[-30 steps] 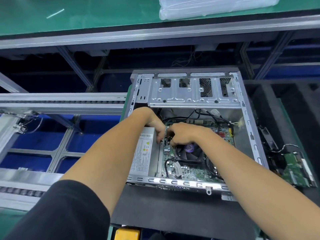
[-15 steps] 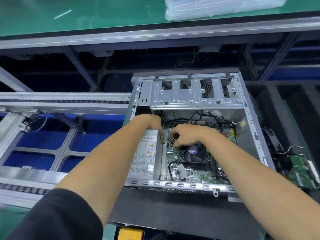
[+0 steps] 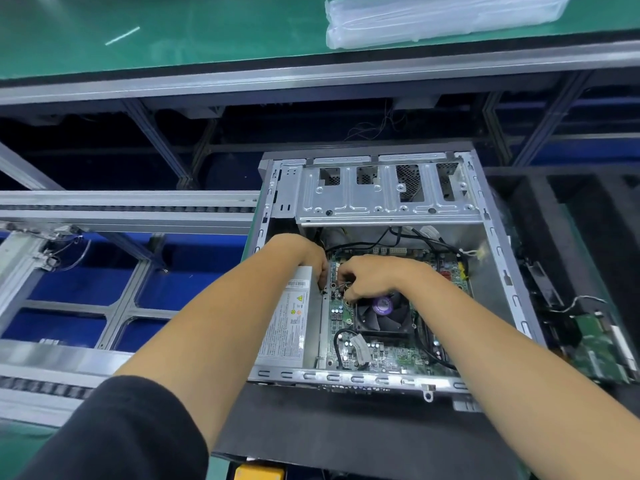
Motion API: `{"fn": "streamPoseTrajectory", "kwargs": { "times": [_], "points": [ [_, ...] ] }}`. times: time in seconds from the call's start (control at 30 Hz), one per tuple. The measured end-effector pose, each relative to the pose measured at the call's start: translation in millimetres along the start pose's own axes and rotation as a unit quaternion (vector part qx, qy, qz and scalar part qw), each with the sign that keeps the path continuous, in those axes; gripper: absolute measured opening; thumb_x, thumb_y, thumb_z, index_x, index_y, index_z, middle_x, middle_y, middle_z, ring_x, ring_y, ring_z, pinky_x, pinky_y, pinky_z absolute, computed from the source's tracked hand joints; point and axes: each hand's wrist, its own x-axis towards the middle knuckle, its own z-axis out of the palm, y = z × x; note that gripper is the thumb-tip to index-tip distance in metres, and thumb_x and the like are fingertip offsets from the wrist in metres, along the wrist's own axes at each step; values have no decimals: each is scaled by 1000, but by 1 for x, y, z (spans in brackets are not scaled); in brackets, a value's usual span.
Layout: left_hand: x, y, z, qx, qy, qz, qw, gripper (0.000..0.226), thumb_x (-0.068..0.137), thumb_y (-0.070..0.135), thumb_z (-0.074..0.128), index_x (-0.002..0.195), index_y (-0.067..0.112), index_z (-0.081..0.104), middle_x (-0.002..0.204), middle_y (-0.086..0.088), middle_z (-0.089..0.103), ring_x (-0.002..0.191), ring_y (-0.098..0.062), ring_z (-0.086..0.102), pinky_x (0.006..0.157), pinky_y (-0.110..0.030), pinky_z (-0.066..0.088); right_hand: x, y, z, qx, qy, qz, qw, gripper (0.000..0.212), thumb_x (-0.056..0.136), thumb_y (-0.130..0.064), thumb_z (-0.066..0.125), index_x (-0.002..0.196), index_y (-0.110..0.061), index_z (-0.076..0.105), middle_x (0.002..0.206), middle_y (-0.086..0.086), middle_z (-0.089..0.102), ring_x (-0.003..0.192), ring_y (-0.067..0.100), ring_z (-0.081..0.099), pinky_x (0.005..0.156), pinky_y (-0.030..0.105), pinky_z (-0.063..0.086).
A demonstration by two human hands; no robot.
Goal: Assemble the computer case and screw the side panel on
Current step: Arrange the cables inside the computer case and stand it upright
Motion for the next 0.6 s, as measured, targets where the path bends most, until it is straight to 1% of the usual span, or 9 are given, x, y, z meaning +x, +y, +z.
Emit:
{"fn": "streamPoseTrajectory", "kwargs": {
  "times": [0.07,0.13,0.2,0.27,0.33,0.43,0.5,0.53,0.6],
  "points": [
    [-1,1,-1,-2,9,1,1000,23,85,11,61,103,22,71,111,0,66,103,-22,62,94,-40,50,0,1,0,-1,-1,0,1000,21,90,-28,64,106,-17,55,85,-5,52,74,14,50,58,29,37],
    [-5,1,-1,-17,34,7,999,18,86,14,58,99,16,71,95,-1,66,85,-19,61,79,-34,52,1,1,0,-4,-3,-3,1000,21,90,-30,64,105,-19,54,86,-6,52,72,10,48,58,29,36],
    [-10,0,-3,-23,63,-3,998,12,88,19,58,83,14,68,80,-2,58,68,-18,51,64,-29,43,1,2,0,-2,-6,-2,1000,21,90,-30,64,105,-18,54,88,-5,54,74,13,50,61,30,38],
    [-19,-1,-5,-5,67,-34,997,21,90,26,56,76,13,63,81,-3,56,68,-19,49,65,-30,41,0,2,-1,6,-8,-5,1000,23,89,-29,66,104,-16,53,92,-1,56,82,19,53,68,32,40],
    [-31,-1,-6,-7,54,-56,997,26,93,31,49,75,15,61,81,-2,57,67,-18,50,68,-31,42,-2,2,-2,26,-5,-10,1000,25,87,-28,69,102,-15,53,94,0,57,85,20,53,70,33,40],
    [-50,6,-9,-93,57,-54,993,27,89,39,45,92,18,62,94,-2,58,81,-21,54,79,-34,43,-5,1,-4,40,8,-9,999,34,86,-26,72,109,-10,55,100,2,58,87,19,52,69,32,39],
    [-61,12,-8,-141,38,-38,989,28,86,43,47,100,22,58,96,1,49,84,-20,45,77,-35,37,-5,1,-3,43,15,-8,999,34,85,-26,72,112,-15,54,100,0,58,87,17,53,69,30,39],
    [-65,14,-8,-141,19,-34,989,26,84,43,50,96,21,57,92,2,45,80,-19,42,73,-35,34,-6,1,-3,42,17,-8,999,34,85,-26,72,113,-18,53,101,-2,58,87,16,53,70,29,40],
    [-71,18,-2,-114,-11,-40,993,21,82,37,56,76,17,54,80,-2,44,67,-18,40,64,-31,33,-5,2,-2,40,18,-6,999,37,85,-27,73,116,-21,53,106,-1,58,92,17,55,74,30,42]
  ]
}}
